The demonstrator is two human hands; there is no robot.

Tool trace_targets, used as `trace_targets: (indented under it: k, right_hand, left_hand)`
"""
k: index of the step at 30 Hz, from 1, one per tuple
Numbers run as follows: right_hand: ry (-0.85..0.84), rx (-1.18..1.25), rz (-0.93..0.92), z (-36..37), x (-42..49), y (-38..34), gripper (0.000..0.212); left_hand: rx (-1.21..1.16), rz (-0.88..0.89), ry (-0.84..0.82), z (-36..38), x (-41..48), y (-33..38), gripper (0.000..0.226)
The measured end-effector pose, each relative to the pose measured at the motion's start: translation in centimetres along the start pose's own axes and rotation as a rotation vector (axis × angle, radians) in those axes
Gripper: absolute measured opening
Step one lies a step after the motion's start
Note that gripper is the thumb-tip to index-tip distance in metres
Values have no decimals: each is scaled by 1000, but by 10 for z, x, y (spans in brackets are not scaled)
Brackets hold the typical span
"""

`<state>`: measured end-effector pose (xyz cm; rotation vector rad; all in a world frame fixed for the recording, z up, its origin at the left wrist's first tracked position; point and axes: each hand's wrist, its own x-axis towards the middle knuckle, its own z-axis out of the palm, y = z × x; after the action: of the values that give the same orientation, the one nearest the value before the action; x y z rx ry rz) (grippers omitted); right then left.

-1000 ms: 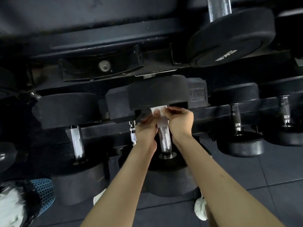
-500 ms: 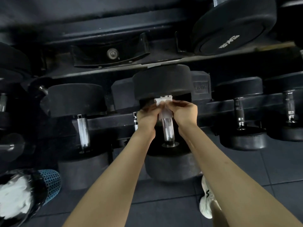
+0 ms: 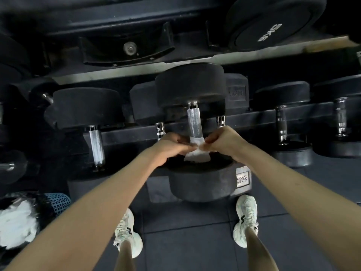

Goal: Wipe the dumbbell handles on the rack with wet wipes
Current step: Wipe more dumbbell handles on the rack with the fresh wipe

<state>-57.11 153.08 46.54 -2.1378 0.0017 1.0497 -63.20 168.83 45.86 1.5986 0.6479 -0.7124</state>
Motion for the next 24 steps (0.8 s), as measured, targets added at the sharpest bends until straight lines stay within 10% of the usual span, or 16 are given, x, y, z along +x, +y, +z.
trace_targets:
  k: [18, 24]
  right_hand:
    - [-265, -88, -42, -5, 9, 3, 28]
    - [30, -220, -108, 10, -7, 9, 51]
  left_hand:
    - [68, -1, -140, -2, 14, -14, 17]
    - [237, 38, 100, 7, 6, -13, 23]
